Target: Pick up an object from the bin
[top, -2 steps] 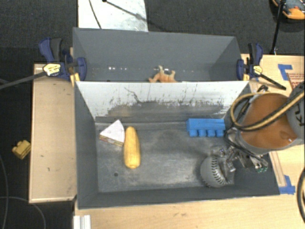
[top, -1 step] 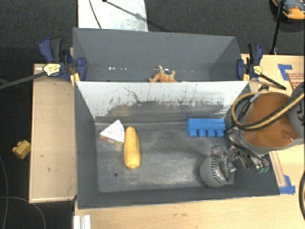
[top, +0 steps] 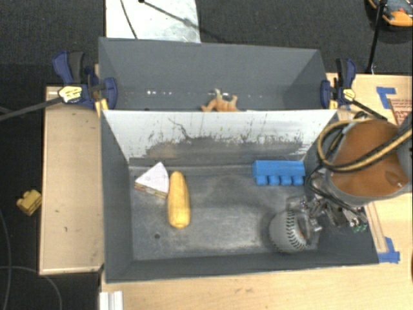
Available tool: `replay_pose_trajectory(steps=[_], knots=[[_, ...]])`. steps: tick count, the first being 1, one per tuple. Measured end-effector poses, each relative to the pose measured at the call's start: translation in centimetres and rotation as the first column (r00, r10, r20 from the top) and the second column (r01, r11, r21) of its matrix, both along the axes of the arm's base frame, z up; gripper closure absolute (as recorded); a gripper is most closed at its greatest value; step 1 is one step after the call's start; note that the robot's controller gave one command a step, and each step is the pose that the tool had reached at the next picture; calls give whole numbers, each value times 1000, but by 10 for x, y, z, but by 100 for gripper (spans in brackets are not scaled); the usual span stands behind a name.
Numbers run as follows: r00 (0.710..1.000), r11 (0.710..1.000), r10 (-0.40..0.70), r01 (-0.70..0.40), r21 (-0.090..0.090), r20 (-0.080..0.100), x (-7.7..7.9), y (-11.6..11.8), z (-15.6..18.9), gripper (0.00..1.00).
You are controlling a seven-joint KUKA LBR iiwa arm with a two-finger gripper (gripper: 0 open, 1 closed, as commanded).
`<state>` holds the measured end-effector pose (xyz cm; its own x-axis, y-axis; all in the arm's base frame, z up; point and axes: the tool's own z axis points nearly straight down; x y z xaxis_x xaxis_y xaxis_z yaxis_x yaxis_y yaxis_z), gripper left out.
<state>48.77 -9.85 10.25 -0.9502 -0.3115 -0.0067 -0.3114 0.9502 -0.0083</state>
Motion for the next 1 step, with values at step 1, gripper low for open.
replay_pose_trajectory(steps=[1], knots=[[1000, 1000, 0, 0, 5, -4, 0, 1, 13, 100]])
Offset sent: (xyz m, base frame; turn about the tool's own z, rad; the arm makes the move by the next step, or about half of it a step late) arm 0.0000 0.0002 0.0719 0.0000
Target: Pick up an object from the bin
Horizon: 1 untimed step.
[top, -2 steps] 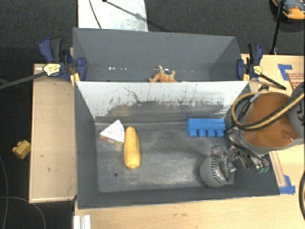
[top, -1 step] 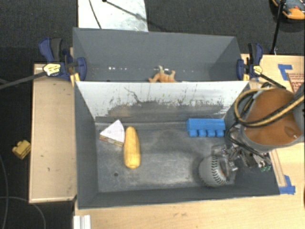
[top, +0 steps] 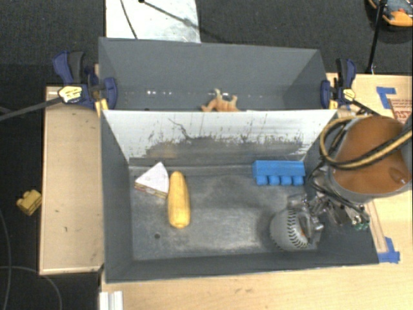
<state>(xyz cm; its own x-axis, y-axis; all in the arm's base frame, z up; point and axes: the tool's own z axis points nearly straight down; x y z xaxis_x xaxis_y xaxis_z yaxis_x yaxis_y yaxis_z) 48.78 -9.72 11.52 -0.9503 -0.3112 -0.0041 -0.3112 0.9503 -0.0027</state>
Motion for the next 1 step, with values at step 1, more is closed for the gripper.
replay_pose_trajectory(steps=[1], knots=[[1000, 1000, -1, 1, 2, -7, -1, 1, 15, 100]])
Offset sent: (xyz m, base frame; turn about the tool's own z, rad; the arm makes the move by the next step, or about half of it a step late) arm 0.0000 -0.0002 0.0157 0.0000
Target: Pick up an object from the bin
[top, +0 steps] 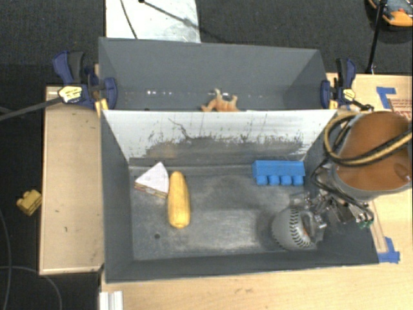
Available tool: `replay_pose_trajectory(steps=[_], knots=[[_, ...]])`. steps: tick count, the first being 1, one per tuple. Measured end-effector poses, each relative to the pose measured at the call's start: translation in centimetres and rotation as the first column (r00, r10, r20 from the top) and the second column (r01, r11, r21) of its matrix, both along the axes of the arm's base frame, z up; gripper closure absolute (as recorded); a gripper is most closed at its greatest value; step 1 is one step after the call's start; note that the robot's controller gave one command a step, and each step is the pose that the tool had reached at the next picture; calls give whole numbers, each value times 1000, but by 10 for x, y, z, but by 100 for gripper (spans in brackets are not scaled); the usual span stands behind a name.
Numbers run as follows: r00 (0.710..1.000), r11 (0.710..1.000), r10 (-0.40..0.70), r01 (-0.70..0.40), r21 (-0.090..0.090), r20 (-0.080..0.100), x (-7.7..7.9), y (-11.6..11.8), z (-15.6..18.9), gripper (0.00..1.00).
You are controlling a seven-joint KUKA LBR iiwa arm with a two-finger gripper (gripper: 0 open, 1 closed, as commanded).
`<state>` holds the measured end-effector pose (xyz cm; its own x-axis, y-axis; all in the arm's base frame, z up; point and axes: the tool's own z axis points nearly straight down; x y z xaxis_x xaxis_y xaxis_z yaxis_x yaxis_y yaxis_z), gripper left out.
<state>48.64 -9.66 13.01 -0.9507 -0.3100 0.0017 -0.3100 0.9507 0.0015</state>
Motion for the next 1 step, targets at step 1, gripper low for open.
replay_pose_trajectory(steps=[1], knots=[[1000, 1000, -1, 1, 0, 0, 0, 0, 19, 100]])
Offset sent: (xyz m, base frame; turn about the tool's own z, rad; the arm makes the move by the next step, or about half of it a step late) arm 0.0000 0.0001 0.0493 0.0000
